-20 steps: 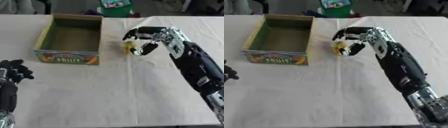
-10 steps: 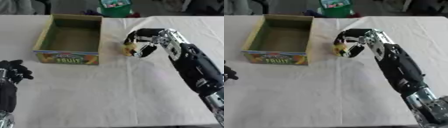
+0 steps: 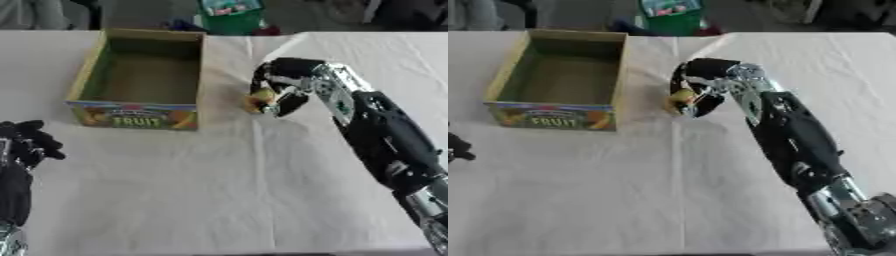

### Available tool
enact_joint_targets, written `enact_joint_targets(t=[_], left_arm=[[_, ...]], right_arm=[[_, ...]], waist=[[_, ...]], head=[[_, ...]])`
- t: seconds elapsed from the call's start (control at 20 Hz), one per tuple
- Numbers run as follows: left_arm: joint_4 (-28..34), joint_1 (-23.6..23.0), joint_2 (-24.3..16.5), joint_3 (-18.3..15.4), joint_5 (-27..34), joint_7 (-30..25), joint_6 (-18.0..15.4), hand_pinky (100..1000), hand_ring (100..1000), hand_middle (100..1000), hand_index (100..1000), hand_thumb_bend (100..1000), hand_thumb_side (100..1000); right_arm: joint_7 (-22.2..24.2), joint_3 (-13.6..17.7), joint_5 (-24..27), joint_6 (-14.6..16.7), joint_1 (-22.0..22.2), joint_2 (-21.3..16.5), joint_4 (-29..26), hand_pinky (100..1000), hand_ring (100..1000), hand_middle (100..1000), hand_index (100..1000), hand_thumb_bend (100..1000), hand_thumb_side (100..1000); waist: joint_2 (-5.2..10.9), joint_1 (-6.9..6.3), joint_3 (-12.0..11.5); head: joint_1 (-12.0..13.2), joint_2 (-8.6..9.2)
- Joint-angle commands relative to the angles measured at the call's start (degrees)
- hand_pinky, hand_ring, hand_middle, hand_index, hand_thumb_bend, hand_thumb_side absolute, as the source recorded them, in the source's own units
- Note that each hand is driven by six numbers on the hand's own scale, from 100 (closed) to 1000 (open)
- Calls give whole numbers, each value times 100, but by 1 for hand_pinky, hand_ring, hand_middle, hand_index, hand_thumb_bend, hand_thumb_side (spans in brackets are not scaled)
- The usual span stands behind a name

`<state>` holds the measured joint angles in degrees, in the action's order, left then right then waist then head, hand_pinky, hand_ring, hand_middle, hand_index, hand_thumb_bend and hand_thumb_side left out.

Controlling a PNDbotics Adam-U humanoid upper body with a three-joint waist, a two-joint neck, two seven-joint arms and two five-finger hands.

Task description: Pick up objects on the table and place them in the box.

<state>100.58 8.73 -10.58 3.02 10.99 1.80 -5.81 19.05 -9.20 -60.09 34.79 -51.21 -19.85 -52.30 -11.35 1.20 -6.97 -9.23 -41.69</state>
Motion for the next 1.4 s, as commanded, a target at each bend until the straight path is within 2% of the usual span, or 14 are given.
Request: enact_joint_targets(t=[0.05,0.15,0.2,0.3,0.6,1.0,1.2,1.4], left_arm=[[86,70,-63,-11,0,-2,-16,474,521,480,677,100,794],[86,71,-63,-11,0,-2,-16,474,521,480,677,100,794],[85,70,-63,-10,0,-3,-16,474,522,480,677,100,794],[85,69,-63,-10,2,-3,-15,474,523,480,677,100,793],[83,61,-66,-11,7,0,-13,474,524,480,677,100,792],[71,44,-80,21,17,-28,-6,474,525,480,677,100,790],[68,56,-82,58,25,-63,-4,474,526,480,677,100,788],[80,137,-69,119,44,-119,0,474,526,480,677,100,785]], right_arm=[[-342,-3,-154,33,-71,-55,-42,244,252,342,465,100,252],[-530,-25,-253,54,-68,-50,31,244,252,342,465,100,252],[-609,-27,-283,77,-83,-37,43,104,100,161,268,100,210],[-787,-18,-229,170,-107,-28,2,100,100,140,249,100,205],[-1095,-20,93,279,-247,-88,-256,100,100,119,236,100,198],[-1087,20,731,230,-726,-100,-551,100,100,117,240,100,174],[-1009,19,816,197,-1024,75,-412,100,100,124,248,100,185],[-956,73,744,116,-1256,288,-149,100,100,124,249,100,202]], waist=[[84,-19,2],[84,-19,1],[88,-19,1],[96,-16,4],[121,-9,-3],[191,19,-72],[208,25,-205],[157,20,-452]], head=[[-15,57],[-16,57],[-20,59],[-23,61],[-25,56],[-67,43],[-137,51],[-278,116]])
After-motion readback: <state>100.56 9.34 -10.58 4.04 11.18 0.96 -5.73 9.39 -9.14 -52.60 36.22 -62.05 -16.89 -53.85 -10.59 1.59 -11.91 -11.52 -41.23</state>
